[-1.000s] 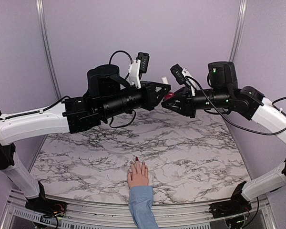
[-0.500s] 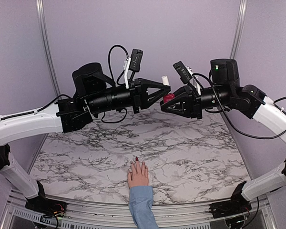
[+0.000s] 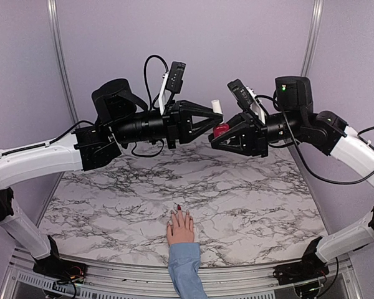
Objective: Paint the nails
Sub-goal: Screw the nail polish bottle cap onto the nail polish bottle.
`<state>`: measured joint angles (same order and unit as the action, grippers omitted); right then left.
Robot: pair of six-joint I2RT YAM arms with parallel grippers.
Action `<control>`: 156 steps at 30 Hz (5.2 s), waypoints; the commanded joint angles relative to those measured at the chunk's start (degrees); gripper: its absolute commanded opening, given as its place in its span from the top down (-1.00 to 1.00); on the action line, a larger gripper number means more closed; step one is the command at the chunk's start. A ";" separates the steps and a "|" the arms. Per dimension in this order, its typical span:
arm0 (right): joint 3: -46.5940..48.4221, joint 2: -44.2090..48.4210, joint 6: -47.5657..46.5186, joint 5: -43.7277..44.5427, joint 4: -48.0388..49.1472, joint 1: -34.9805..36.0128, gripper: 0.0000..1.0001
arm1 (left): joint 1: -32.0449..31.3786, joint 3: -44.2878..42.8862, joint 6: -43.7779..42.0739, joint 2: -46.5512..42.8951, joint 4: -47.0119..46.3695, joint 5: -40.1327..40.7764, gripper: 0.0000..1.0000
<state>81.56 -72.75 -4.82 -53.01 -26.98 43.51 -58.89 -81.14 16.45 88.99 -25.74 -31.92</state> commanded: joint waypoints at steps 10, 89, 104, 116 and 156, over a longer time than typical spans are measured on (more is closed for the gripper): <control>0.99 1.68 -1.93 22.08 2.90 0.29 1.00 | 0.56 3.02 1.22 -7.39 7.10 19.99 0.04; 8.86 -1.69 -0.67 17.23 5.09 0.31 1.00 | -2.14 -7.46 6.25 2.83 14.43 22.98 1.00; 11.22 -1.15 5.93 -5.82 15.69 0.65 1.00 | -0.48 -7.32 2.54 3.99 9.56 -7.83 1.00; 9.29 -1.35 11.67 -9.10 20.66 1.19 1.00 | 1.78 -8.50 4.88 5.50 7.30 -17.54 1.00; 2.02 -1.60 5.29 45.89 0.85 1.71 1.00 | -5.24 -16.35 5.21 5.94 21.81 47.67 0.11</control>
<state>82.96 -75.48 0.01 -9.43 -25.65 44.64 -63.51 -94.76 20.49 92.90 -6.52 11.14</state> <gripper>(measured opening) 0.194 0.442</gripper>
